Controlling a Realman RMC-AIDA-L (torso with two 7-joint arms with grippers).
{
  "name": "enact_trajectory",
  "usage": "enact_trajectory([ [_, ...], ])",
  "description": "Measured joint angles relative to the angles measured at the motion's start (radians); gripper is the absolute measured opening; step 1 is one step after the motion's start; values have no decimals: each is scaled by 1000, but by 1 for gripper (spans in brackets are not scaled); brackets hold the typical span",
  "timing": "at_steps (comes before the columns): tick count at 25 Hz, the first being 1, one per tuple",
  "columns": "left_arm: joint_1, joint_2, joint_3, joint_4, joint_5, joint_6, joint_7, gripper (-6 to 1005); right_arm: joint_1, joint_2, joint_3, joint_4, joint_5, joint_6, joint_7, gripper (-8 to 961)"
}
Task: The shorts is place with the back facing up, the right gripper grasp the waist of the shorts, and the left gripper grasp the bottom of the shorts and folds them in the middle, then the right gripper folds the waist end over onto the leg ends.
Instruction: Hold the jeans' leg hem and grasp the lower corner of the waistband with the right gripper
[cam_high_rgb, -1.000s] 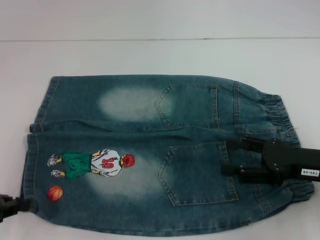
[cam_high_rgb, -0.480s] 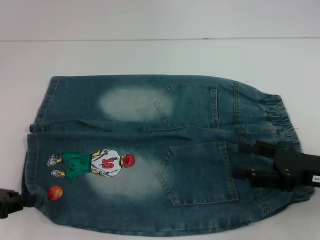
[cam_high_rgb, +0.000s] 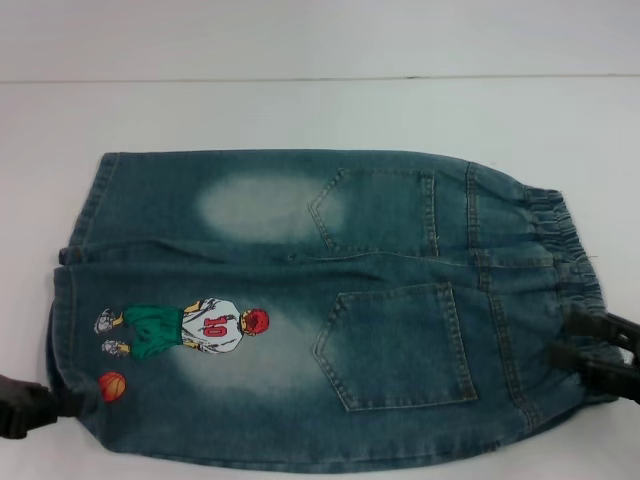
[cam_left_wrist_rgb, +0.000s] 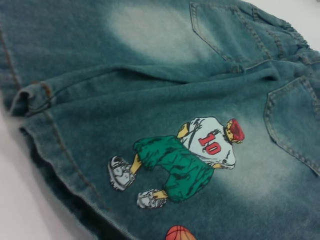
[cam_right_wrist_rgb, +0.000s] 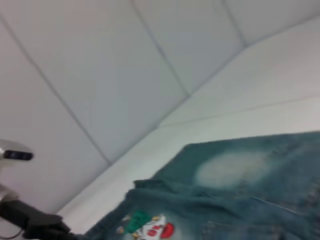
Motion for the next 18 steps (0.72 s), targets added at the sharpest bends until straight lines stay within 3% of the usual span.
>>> enact_trajectory([
  [11, -10, -2, 24, -26, 0, -14, 3, 42, -140, -11, 103, 0, -14, 18, 10, 879],
  [18, -19, -4, 43, -28, -1, -16, 2, 41, -141, -13, 108, 0, -85, 68, 51, 871],
])
